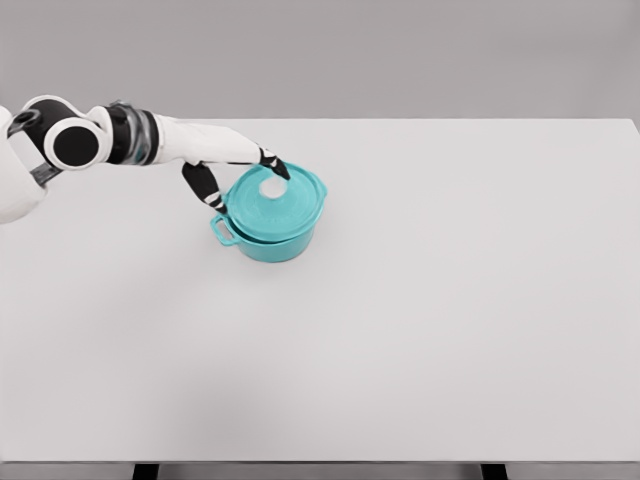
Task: Cover the pot with left arm
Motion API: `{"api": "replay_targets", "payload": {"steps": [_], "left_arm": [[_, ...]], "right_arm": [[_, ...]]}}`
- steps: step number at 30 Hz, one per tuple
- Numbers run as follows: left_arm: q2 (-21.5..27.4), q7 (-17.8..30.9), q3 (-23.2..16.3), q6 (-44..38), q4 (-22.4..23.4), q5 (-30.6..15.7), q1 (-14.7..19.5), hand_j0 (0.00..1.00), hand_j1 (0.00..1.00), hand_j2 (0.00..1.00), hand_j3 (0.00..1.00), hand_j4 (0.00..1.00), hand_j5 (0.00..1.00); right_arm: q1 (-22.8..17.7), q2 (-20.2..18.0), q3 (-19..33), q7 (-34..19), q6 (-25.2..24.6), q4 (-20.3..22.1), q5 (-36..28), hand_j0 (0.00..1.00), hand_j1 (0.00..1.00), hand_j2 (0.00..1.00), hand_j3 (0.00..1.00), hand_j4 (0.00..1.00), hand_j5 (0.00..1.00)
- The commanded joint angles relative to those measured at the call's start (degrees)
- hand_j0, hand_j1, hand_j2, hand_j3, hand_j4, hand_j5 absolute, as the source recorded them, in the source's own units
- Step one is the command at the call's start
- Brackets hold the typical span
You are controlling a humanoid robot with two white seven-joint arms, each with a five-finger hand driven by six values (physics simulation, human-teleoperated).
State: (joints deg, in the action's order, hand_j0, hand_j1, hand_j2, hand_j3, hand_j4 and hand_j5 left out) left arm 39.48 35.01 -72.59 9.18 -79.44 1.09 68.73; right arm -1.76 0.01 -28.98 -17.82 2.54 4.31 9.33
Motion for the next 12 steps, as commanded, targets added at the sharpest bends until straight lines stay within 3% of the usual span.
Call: {"api": "replay_targets", "payload": {"steps": [1,2,5,8,12], "left_arm": [[0.95,-0.01,0.08,0.84,-0.19,-0.12,0.00,0.95,0.95,0.95,0.95,0.95,0.95],[2.17,-0.01,0.08,2.76,-0.37,-0.12,0.35,1.00,1.00,1.00,1.00,1.00,1.00],[8.14,-0.01,0.70,10.58,-0.37,-0.21,0.70,1.00,1.00,1.00,1.00,1.00,1.00],[13.16,-0.01,1.14,11.21,0.25,-0.12,0.09,1.00,1.00,1.00,1.00,1.00,1.00],[12.99,-0.01,1.67,12.97,5.26,-0.04,-0.18,1.00,1.00,1.00,1.00,1.00,1.00]], "right_arm": [[0.00,-0.01,-0.02,-0.02,0.01,-0.01,-0.01,1.00,1.00,1.00,1.00,1.00,1.00],[-0.09,-0.01,-0.02,-0.02,0.01,-0.01,-0.01,1.00,1.00,1.00,1.00,1.00,1.00],[-0.09,-0.01,0.06,-0.02,0.01,-0.01,-0.01,1.00,1.00,1.00,1.00,1.00,1.00],[0.00,-0.01,-0.02,-0.02,0.01,-0.01,-0.01,1.00,1.00,1.00,1.00,1.00,1.00],[-0.09,-0.01,-0.02,-0.02,0.01,-0.01,-0.01,1.00,1.00,1.00,1.00,1.00,1.00]]}}
